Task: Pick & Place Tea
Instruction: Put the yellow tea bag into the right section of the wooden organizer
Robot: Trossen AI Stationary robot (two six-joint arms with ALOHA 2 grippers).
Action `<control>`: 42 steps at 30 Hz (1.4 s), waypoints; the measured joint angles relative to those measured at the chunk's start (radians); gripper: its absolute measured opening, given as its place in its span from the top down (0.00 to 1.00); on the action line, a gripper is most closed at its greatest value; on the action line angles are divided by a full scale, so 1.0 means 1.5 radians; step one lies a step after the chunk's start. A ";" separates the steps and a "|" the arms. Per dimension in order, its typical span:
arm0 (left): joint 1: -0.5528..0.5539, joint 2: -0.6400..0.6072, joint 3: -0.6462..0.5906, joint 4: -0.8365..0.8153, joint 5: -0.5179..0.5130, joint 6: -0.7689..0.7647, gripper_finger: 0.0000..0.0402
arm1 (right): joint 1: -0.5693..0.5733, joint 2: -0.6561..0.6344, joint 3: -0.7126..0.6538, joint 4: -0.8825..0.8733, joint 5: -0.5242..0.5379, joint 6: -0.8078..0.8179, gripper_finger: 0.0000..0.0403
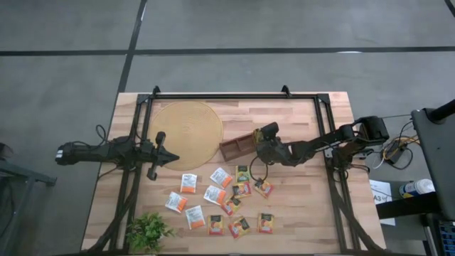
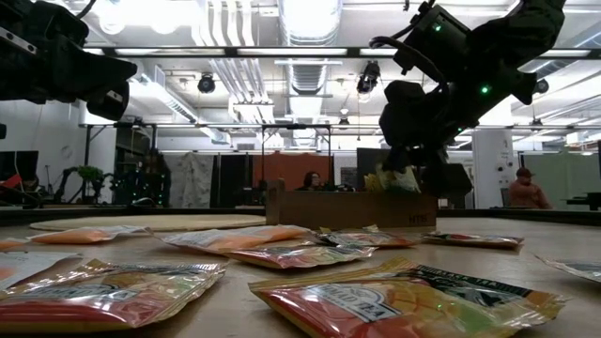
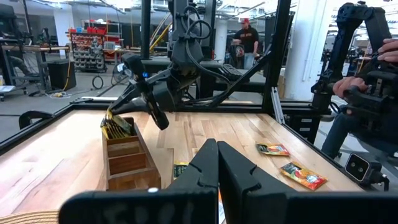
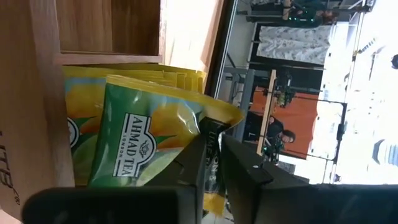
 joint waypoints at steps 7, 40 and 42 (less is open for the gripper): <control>0.000 0.000 0.000 0.000 0.000 0.000 1.00 | 0.000 0.000 -0.001 0.001 0.000 0.000 0.79; 0.000 0.000 0.000 0.000 0.000 0.000 1.00 | 0.001 0.000 -0.005 0.041 0.025 -0.033 0.80; 0.000 0.000 0.000 0.000 0.000 0.000 1.00 | 0.001 0.000 -0.006 0.040 0.015 -0.033 0.78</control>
